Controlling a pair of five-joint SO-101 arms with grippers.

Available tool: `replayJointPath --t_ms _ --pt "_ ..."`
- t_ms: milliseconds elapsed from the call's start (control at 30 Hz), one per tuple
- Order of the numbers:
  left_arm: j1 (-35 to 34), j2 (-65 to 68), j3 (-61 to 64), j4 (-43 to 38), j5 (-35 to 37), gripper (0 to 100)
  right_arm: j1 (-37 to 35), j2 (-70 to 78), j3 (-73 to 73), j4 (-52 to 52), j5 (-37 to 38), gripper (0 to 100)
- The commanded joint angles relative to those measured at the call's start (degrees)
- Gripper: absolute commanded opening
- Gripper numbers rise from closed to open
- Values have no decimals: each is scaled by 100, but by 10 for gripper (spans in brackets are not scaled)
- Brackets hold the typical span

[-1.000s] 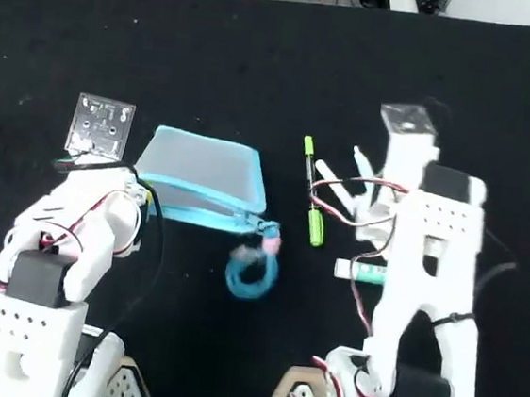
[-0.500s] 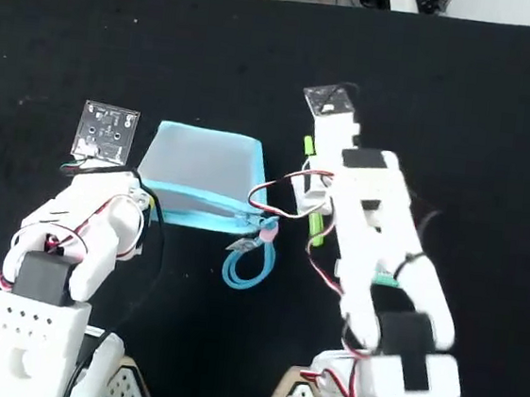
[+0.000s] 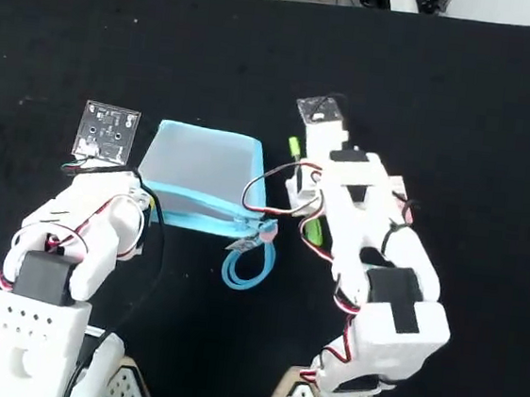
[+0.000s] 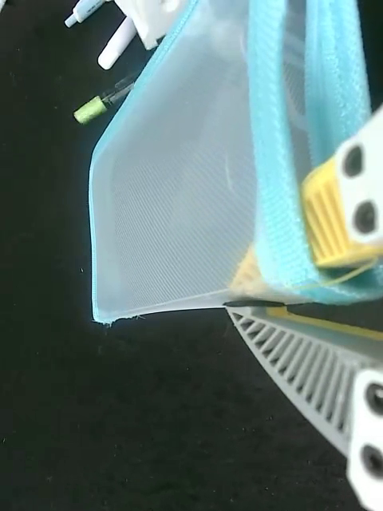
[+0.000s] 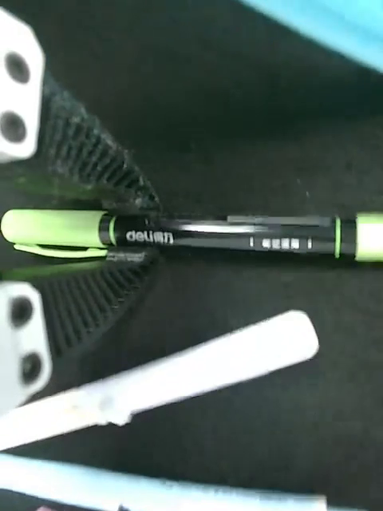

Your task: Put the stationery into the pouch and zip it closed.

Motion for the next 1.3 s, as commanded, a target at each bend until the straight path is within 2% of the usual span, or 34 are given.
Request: replayJointPath --t_ms 0,167,267,433,567,767,933,1067,1167,1267 --pt "-13 -35 -57 -123 70 30 211 -884 -295 571 -44 10" --pt "-13 -35 -57 -123 70 30 800 -2545 -277 1820 -9 10" --pt "-13 -35 -57 -123 70 30 1688 -3380 -268 2374 53 11" --pt "-13 -35 -57 -123 70 30 3508 -3943 198 2734 1064 11" --pt "-13 -35 -101 -114 70 30 4615 -3899 1121 2330 1916 11" --pt "-13 -35 -101 -97 70 30 5837 -3758 2466 712 2611 11" --pt "-13 -35 -110 -97 70 30 6251 -3538 2897 712 3270 22" --pt "-13 -35 -110 -97 70 30 6321 -3371 2615 1064 3323 158" --pt "-13 -35 -110 -97 70 30 6242 -3301 2176 1486 3305 191" --pt "-13 -35 -110 -114 70 30 5820 -3275 1341 2251 3200 191"
